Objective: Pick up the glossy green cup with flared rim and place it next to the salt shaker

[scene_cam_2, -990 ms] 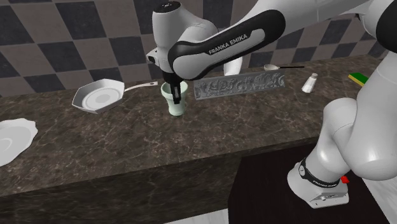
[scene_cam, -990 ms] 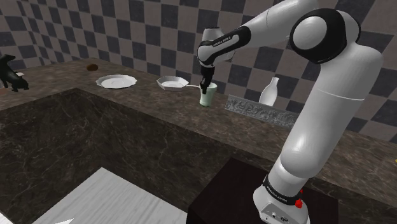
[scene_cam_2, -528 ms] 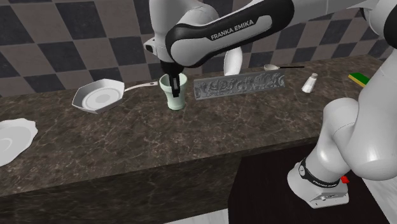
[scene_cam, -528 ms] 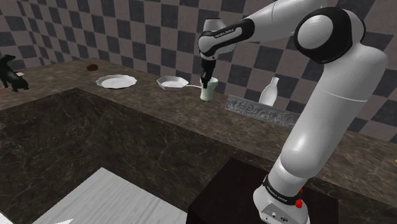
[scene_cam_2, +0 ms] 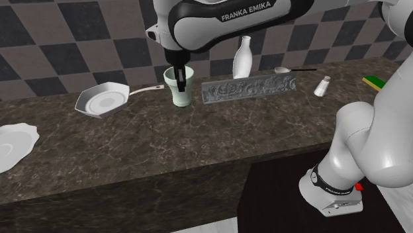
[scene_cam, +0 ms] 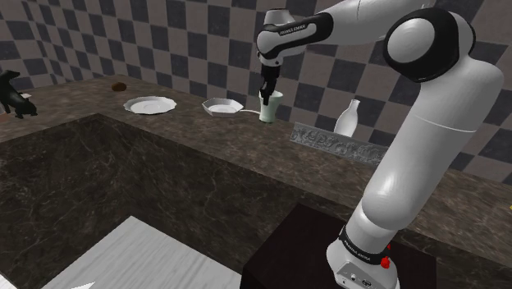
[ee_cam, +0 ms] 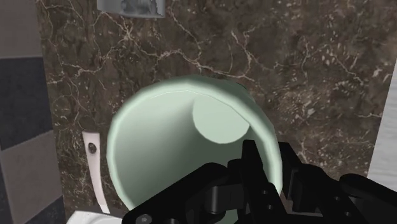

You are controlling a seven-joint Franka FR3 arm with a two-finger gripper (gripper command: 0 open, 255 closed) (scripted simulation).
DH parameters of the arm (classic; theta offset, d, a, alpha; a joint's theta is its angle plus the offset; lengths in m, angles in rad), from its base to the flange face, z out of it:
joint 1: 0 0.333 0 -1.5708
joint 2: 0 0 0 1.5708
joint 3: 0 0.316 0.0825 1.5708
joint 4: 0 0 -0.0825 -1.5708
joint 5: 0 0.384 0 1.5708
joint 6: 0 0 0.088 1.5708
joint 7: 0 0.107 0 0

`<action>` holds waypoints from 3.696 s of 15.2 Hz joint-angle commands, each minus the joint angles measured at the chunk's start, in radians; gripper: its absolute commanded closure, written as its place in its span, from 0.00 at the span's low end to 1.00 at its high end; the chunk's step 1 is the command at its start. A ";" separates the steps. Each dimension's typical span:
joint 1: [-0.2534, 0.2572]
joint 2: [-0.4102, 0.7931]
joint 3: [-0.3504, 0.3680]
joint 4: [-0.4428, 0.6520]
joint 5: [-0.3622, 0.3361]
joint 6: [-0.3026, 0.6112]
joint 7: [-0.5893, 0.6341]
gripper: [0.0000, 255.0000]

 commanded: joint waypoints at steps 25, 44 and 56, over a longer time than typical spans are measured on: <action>-0.063 -0.386 -0.050 -0.203 -0.086 -0.162 -0.102 1.00; -0.268 -0.929 -0.211 -0.513 -0.295 -0.331 -0.381 1.00; -0.407 -1.124 -0.380 -0.492 -0.468 -0.467 -0.650 1.00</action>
